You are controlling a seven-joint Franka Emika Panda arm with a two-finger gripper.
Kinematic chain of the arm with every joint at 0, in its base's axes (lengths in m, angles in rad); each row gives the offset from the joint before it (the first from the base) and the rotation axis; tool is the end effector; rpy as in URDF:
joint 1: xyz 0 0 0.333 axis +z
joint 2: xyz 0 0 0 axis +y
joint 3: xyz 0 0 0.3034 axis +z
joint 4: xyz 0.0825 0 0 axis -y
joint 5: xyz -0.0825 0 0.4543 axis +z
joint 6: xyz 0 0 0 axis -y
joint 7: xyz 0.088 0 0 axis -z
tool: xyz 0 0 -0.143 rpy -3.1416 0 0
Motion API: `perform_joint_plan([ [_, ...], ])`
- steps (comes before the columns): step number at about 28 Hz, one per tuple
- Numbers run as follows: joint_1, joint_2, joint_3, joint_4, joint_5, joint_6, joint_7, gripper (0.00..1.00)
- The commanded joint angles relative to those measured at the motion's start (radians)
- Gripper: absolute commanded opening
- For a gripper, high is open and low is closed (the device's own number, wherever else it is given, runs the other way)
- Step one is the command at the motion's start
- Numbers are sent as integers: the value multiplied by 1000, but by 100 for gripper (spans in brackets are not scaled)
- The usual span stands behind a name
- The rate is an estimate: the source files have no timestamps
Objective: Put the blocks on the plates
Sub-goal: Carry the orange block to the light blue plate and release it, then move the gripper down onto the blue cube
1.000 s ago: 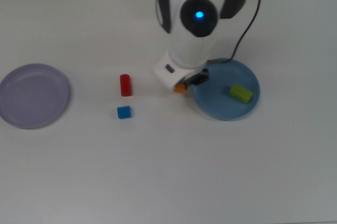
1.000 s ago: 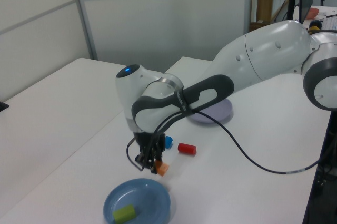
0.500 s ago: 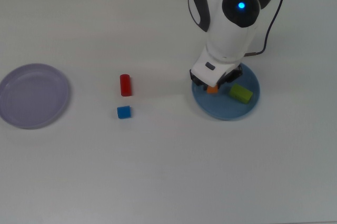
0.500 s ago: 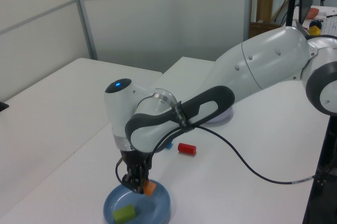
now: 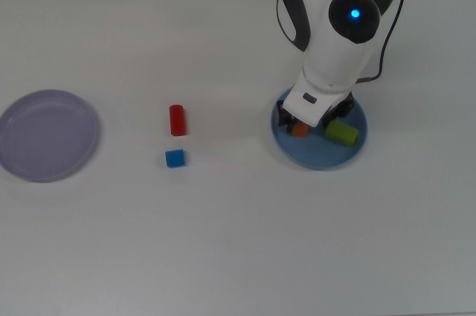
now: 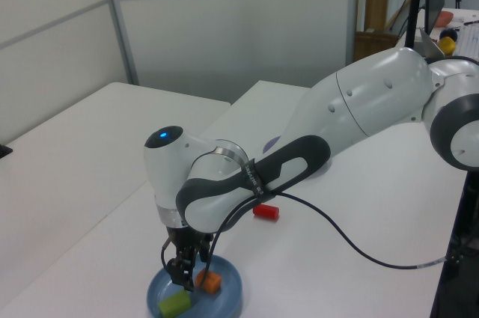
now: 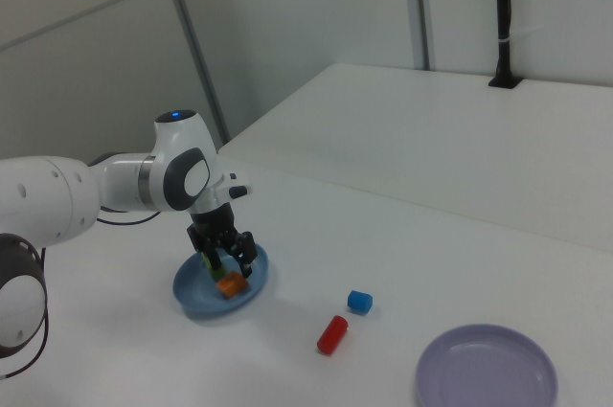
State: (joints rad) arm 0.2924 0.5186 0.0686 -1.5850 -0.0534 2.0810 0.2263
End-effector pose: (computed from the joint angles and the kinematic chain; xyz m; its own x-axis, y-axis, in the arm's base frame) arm 0.6953 0.2537 0.2517 0.9882 0.1519 -0.0180 0.1522 -0.9882 0.0165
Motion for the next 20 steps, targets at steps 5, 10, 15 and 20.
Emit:
perform_joint_plan([
  [5,-41,-75,-96,-9,-17,19,-28,100],
  [10,-90,-75,-145,10,-13,14,-123,100],
  [15,-194,-49,-147,10,-3,24,-261,100],
  [20,-213,-5,-147,10,-14,25,-301,100],
])
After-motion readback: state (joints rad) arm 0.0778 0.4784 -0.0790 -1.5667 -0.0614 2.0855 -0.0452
